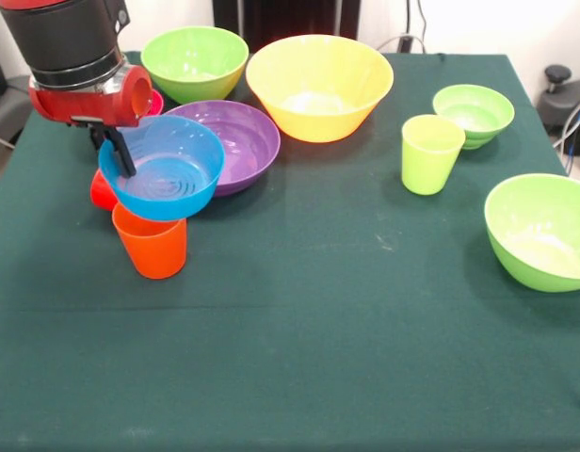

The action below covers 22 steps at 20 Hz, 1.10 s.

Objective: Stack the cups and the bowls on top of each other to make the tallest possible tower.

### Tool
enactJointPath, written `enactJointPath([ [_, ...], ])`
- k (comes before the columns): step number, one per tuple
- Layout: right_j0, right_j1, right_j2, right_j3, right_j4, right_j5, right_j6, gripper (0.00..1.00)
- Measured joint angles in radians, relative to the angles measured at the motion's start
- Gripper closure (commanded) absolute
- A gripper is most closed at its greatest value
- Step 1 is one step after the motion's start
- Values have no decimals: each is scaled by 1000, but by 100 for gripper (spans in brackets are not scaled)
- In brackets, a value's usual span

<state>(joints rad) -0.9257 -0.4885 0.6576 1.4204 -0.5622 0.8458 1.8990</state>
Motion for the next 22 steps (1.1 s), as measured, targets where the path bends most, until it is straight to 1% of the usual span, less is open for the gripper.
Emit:
enactJointPath([
  [8,0,3,0,-4,-5,0,0,100],
  [22,0,45,1,-26,-14,0,0,100],
])
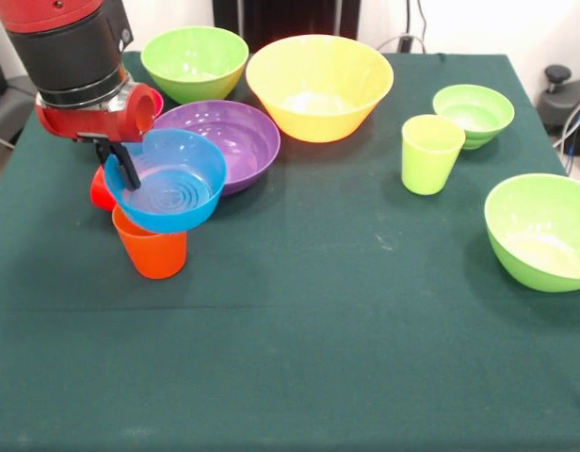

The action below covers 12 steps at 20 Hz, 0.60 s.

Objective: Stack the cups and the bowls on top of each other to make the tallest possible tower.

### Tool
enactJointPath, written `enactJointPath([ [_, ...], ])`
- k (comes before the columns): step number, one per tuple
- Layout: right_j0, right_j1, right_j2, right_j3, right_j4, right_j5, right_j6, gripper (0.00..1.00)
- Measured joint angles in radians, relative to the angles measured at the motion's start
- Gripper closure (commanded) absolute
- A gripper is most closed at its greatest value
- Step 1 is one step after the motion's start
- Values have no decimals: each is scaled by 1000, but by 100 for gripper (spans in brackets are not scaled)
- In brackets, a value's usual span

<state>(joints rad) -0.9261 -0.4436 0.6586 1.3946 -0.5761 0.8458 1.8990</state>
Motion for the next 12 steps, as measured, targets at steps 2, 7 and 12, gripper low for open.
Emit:
enactJointPath([
  [2,0,5,0,-4,-1,0,0,100],
  [7,-4,18,5,-13,-5,0,0,100],
  [12,-14,23,17,-15,-7,0,0,100],
])
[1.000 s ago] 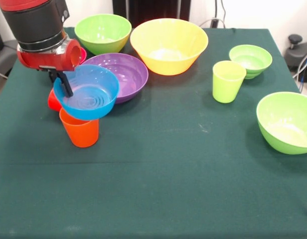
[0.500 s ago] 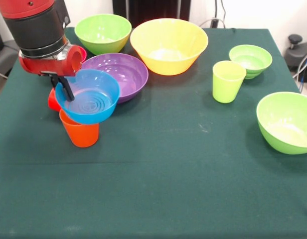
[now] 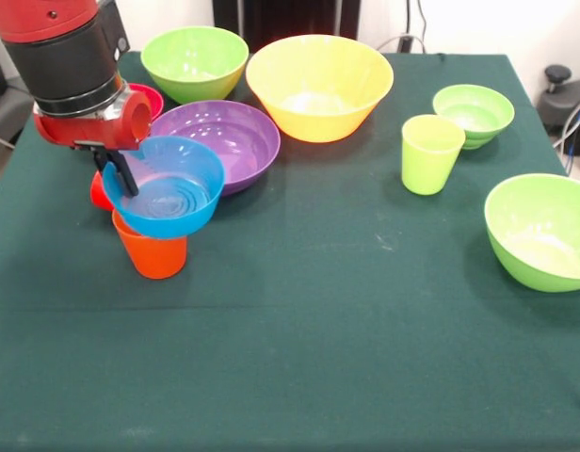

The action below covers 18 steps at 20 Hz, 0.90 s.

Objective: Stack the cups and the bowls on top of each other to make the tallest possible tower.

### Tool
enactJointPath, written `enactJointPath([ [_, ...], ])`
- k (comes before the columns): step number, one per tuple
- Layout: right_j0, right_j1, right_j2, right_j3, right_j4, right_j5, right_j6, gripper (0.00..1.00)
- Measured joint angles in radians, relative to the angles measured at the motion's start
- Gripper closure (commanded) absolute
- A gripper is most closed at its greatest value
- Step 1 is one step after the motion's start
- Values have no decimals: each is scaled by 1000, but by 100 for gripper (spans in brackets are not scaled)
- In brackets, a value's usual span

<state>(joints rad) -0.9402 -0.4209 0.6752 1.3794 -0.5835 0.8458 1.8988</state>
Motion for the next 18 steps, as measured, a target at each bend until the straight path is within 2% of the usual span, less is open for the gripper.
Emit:
enactJointPath([
  [18,-36,3,14,-15,-9,0,-45,100],
])
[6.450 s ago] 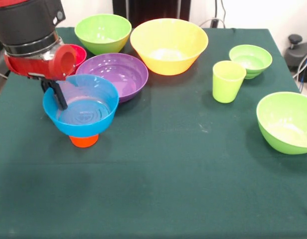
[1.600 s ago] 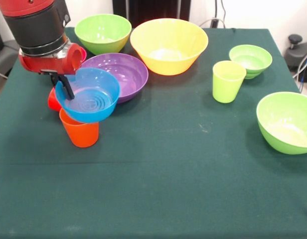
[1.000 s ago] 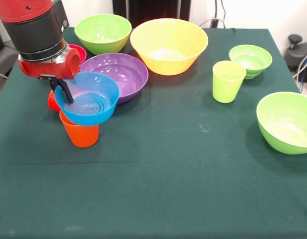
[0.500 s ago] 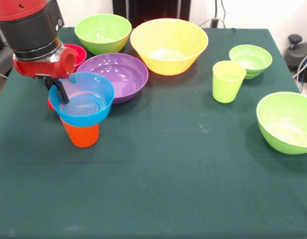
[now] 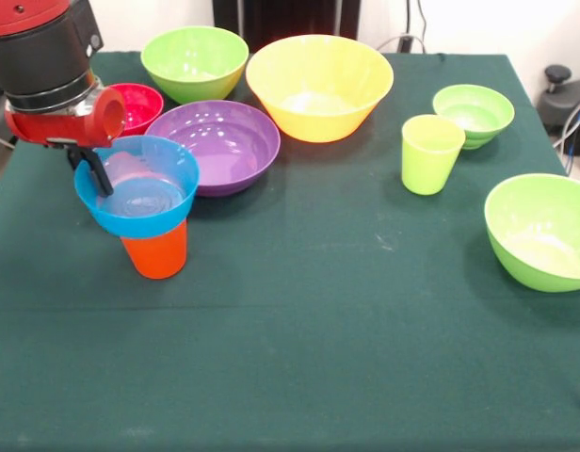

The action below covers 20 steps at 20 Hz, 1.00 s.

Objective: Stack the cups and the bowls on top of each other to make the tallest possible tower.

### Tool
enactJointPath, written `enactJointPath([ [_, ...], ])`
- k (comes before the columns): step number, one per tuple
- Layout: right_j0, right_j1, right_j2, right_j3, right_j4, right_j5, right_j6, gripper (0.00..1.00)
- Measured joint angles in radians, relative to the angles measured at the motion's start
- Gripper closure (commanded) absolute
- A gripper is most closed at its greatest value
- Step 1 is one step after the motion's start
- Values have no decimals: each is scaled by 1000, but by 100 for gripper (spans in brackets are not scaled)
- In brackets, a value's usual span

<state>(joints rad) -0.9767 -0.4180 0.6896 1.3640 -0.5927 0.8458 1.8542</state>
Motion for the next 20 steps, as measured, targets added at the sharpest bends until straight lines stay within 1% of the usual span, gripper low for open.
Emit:
enactJointPath([
  [8,-7,3,0,-12,-2,0,-30,100],
  [20,-11,13,0,-8,-2,0,-34,100],
])
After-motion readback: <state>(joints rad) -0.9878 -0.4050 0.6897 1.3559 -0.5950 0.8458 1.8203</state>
